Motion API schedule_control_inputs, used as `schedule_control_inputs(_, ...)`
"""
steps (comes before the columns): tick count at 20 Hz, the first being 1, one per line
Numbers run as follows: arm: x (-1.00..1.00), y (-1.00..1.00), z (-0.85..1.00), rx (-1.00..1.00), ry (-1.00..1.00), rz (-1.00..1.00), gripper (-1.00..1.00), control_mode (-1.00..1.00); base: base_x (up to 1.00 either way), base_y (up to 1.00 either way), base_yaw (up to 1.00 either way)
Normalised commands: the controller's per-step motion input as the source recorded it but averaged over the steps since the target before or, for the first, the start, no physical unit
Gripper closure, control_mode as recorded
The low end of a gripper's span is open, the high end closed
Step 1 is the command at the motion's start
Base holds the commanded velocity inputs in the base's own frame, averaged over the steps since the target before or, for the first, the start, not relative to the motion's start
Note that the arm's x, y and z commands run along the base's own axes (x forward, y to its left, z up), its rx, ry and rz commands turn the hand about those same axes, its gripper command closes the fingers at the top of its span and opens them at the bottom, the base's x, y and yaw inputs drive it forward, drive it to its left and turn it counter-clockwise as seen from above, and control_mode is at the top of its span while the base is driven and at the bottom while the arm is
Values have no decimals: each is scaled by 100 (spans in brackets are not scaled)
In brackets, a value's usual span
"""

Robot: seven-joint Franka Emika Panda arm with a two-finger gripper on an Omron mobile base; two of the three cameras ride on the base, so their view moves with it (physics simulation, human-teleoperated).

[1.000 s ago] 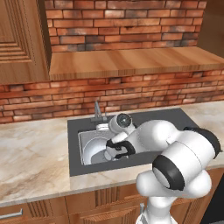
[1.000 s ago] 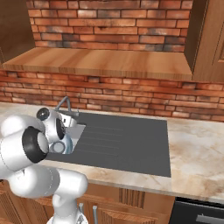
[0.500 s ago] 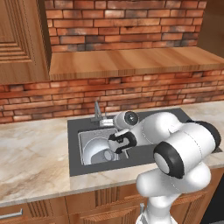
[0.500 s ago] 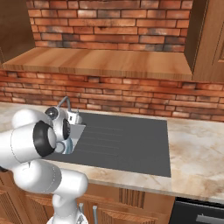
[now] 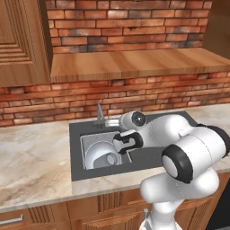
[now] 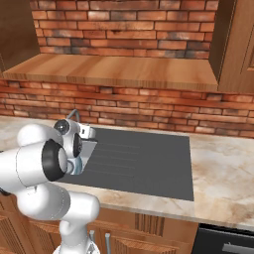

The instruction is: Pick the jar and bowl and place them in the sink. Then turn on the water.

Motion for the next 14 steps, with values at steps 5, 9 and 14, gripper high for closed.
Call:
schedule_control_inputs(5,1,0,0,0,0,2,-100,-100,0,0,0)
schedule_control_inputs(9,0,-2,0,0,-1,5,-100,-100,0,0,0)
schedule_control_inputs(14,0,-3,0,0,-4,5,-100,-100,0,0,0)
